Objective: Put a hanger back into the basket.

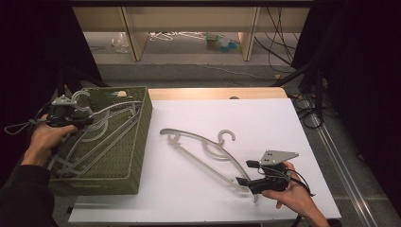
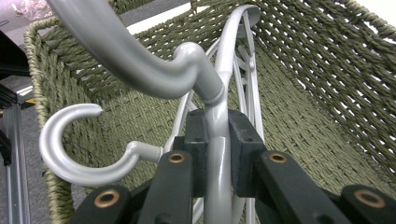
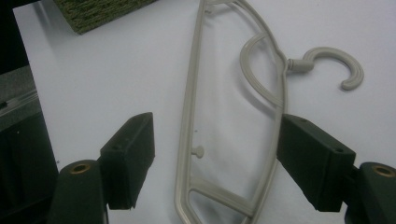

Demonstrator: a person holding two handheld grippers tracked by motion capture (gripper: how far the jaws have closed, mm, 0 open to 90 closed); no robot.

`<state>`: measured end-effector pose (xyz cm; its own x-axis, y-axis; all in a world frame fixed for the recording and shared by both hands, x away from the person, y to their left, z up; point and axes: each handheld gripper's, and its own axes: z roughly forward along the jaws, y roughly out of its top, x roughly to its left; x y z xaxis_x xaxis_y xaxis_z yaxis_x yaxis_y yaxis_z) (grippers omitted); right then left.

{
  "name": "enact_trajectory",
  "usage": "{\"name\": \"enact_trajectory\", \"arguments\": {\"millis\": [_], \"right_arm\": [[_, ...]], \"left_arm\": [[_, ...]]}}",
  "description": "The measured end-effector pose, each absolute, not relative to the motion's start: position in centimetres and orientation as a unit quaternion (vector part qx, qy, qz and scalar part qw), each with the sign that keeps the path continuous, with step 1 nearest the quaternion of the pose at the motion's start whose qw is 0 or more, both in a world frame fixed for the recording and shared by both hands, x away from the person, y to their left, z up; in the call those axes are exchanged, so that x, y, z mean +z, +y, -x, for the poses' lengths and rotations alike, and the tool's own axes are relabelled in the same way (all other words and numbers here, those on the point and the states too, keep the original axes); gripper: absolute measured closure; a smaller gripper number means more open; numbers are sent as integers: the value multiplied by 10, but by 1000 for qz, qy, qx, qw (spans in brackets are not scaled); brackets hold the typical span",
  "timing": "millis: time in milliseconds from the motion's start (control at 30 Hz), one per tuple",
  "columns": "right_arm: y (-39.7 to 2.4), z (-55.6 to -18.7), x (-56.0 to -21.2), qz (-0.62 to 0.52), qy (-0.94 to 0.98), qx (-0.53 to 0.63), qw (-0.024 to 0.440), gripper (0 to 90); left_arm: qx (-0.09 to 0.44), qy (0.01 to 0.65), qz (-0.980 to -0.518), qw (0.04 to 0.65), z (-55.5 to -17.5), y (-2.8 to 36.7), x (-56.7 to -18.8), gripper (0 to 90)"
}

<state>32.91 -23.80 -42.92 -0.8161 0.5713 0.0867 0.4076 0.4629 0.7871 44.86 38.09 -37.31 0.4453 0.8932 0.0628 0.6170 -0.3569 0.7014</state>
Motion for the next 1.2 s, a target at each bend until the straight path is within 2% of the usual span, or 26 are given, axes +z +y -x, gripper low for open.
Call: {"name": "enact_trajectory", "arguments": {"millis": [233, 300, 467, 867, 1000, 1200], "right_arm": [[-238, -329, -429, -287, 850, 431, 94, 289], [-238, -329, -429, -288, 850, 431, 95, 290], [-238, -329, -429, -288, 850, 430, 96, 289], [-238, -329, -430, -289, 850, 431, 96, 290], [-238, -330, -430, -287, 851, 429, 96, 289], [-238, -330, -431, -292, 850, 428, 94, 289]], "left_arm": [[228, 489, -778, 320, -449, 385, -382, 793], [224, 489, -787, 301, -449, 386, -390, 793], [217, 496, -787, 295, -449, 389, -404, 795], [222, 533, -766, 284, -450, 390, -409, 769], [228, 560, -752, 262, -449, 394, -410, 706], [250, 573, -723, 295, -435, 398, -399, 573]]}}
